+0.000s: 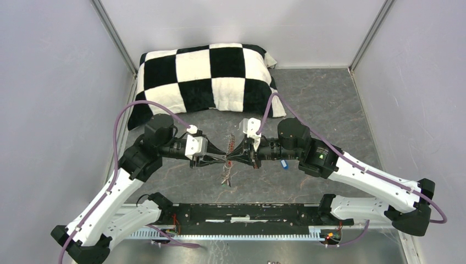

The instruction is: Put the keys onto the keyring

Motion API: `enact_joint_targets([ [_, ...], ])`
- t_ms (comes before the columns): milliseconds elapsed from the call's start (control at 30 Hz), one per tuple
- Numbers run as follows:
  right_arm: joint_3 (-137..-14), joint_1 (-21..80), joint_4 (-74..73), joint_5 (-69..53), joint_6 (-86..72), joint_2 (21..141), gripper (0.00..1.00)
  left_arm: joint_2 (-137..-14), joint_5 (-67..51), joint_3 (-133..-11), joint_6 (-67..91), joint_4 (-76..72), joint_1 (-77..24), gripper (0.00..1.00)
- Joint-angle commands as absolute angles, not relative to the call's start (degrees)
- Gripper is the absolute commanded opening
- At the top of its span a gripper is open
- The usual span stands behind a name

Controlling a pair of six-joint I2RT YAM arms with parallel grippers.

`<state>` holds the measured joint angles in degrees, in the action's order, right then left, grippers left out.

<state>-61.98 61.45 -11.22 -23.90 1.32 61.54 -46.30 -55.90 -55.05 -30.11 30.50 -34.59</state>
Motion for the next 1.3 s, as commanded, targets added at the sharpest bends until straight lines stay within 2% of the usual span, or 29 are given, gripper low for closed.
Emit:
enact_joint_targets([
  [0,-62.19,61.55,-7.9,-24.79,1.0,60.56,0.01,-45.46,-53.75,-54.24,-28.77,27.91,-34.78,0.35],
  [133,-62.17,61.53,-7.74,-24.75,1.03,60.4,0.01,-45.14,-55.39,-54.49,-29.15,28.38,-34.85,0.29],
  [267,-62.0,61.54,-7.67,-24.49,1.03,60.26,0.01,-45.08,-56.44,-54.65,-29.34,28.37,-34.8,0.18],
  [667,-61.45,61.52,-6.24,-25.01,0.28,60.67,0.01,-44.73,-59.51,-54.62,-29.4,27.96,-34.81,0.27],
  [833,-61.44,61.52,-6.16,-24.98,0.26,60.49,0.01,-44.56,-59.3,-54.54,-31.35,29.22,-34.81,0.18],
  [1167,-60.81,61.57,-4.08,-26.02,0.09,60.38,0.01,-44.72,-59.18,-53.82,-33.88,30.91,-34.82,0.22],
  [1267,-59.91,61.52,-2.62,-26.42,-2.18,60.4,0.01,-45.02,-59.25,-54.35,-34.14,30.7,-34.81,0.18],
])
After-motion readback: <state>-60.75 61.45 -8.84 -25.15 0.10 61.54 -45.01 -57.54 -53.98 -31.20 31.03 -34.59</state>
